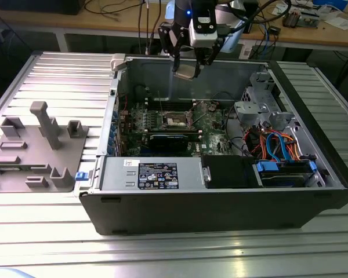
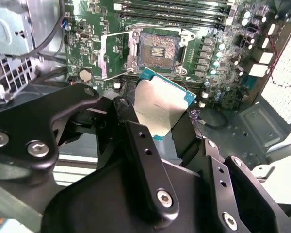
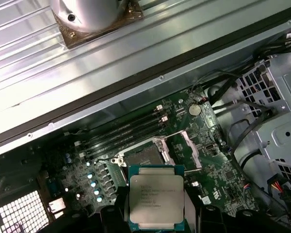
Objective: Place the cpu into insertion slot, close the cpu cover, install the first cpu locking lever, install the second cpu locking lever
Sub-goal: 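Place the cpu into insertion slot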
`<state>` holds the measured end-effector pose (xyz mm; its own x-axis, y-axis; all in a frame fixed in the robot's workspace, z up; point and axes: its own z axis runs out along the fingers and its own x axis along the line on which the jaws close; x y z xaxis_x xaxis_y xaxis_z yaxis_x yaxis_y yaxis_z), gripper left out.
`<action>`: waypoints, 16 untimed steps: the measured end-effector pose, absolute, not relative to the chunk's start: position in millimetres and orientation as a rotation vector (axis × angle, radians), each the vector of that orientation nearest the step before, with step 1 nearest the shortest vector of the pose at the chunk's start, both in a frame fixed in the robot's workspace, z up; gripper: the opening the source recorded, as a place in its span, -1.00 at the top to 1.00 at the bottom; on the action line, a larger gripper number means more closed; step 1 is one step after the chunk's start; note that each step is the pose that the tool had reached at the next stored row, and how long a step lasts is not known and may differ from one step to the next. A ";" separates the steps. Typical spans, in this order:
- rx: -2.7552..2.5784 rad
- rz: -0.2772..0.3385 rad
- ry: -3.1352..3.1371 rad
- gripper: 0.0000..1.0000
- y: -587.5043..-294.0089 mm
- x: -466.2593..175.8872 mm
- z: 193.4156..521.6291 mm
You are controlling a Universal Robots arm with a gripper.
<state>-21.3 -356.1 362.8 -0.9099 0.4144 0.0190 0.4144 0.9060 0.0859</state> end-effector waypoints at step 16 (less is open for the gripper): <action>-0.847 -0.136 -3.028 -0.08 -356.1 -21.3 361.4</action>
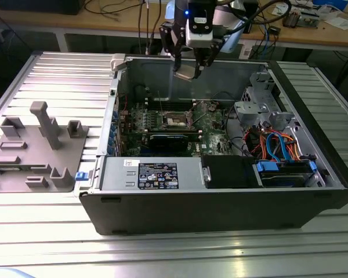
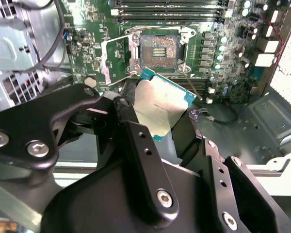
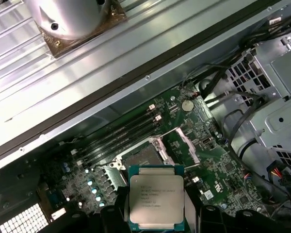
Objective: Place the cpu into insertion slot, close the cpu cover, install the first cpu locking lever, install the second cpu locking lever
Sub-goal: 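Place the cpu into insertion slot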
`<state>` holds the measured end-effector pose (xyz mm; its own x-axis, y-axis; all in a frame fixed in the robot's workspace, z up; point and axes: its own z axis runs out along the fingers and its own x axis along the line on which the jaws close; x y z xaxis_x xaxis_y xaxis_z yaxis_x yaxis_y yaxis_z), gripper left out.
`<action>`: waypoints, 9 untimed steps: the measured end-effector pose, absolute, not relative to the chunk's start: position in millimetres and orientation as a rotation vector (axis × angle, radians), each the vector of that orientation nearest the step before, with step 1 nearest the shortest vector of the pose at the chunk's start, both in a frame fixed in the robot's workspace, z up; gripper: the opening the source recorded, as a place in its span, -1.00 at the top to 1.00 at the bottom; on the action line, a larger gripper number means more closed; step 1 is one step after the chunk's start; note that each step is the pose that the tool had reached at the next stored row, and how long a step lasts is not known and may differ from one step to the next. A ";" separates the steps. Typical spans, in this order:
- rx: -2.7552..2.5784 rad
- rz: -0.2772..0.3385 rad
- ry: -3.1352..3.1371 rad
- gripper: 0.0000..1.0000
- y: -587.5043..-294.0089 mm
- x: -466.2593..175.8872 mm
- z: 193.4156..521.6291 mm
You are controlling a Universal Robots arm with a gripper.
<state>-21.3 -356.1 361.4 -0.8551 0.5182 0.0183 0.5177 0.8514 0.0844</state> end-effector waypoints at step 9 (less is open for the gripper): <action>1.002 0.133 2.965 -0.08 -356.1 -21.3 359.4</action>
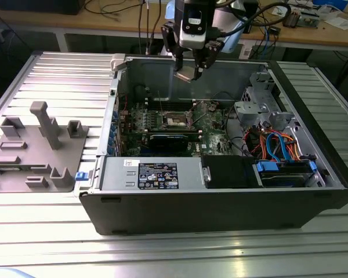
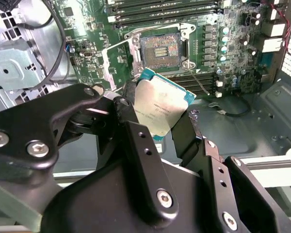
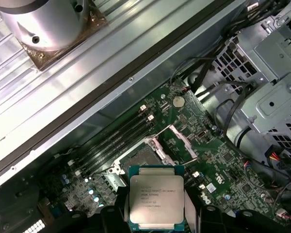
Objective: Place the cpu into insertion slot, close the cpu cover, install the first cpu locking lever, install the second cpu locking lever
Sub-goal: 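Place the cpu into insertion slot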
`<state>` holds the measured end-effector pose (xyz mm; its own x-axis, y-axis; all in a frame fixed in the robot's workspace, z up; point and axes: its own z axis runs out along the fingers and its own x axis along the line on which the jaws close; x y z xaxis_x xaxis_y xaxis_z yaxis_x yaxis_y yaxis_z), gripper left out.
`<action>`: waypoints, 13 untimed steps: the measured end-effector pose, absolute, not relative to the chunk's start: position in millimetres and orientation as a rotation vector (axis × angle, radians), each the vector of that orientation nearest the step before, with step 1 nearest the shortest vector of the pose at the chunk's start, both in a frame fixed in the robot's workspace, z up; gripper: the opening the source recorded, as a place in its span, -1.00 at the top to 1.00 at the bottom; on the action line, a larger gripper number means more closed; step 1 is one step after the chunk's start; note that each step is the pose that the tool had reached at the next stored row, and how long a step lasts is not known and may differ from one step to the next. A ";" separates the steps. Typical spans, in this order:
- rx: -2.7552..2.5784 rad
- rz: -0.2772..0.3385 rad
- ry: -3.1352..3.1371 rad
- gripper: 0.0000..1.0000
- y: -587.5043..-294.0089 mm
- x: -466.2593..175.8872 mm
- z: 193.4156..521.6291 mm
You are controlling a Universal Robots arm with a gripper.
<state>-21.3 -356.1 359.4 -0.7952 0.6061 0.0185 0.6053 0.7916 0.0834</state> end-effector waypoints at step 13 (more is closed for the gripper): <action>1.088 0.065 2.940 -0.08 -356.0 -21.3 353.3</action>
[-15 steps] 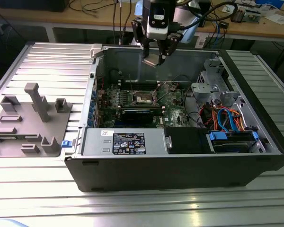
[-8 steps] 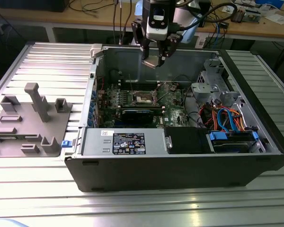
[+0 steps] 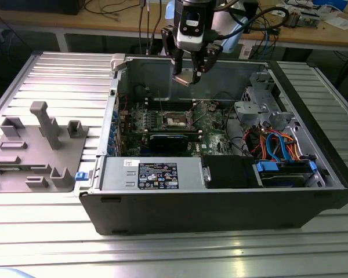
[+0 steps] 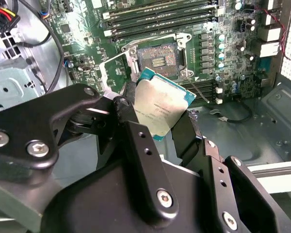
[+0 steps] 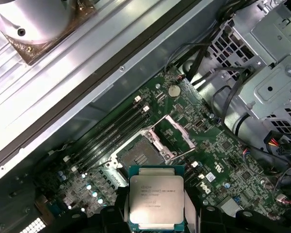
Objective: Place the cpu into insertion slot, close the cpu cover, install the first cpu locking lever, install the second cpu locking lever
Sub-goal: 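Place the cpu into insertion slot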
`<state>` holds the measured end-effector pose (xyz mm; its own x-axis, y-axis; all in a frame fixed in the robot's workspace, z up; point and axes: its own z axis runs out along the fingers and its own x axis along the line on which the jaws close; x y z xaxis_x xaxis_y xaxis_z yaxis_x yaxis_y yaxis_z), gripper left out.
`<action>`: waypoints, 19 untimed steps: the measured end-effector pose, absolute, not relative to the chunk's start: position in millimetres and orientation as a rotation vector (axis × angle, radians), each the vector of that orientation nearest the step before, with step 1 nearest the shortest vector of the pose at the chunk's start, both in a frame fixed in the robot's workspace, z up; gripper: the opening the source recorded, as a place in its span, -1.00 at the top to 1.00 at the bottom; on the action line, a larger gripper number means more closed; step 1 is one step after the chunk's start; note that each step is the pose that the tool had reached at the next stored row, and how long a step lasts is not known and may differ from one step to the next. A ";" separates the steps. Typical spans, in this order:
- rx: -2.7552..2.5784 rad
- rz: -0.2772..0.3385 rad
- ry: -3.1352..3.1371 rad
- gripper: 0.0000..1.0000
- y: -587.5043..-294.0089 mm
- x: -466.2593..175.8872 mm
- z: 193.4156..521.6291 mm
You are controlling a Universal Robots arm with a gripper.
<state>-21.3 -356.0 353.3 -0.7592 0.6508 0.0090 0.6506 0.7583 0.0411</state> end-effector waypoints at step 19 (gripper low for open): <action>1.259 0.063 2.868 -0.08 -355.9 -21.3 351.9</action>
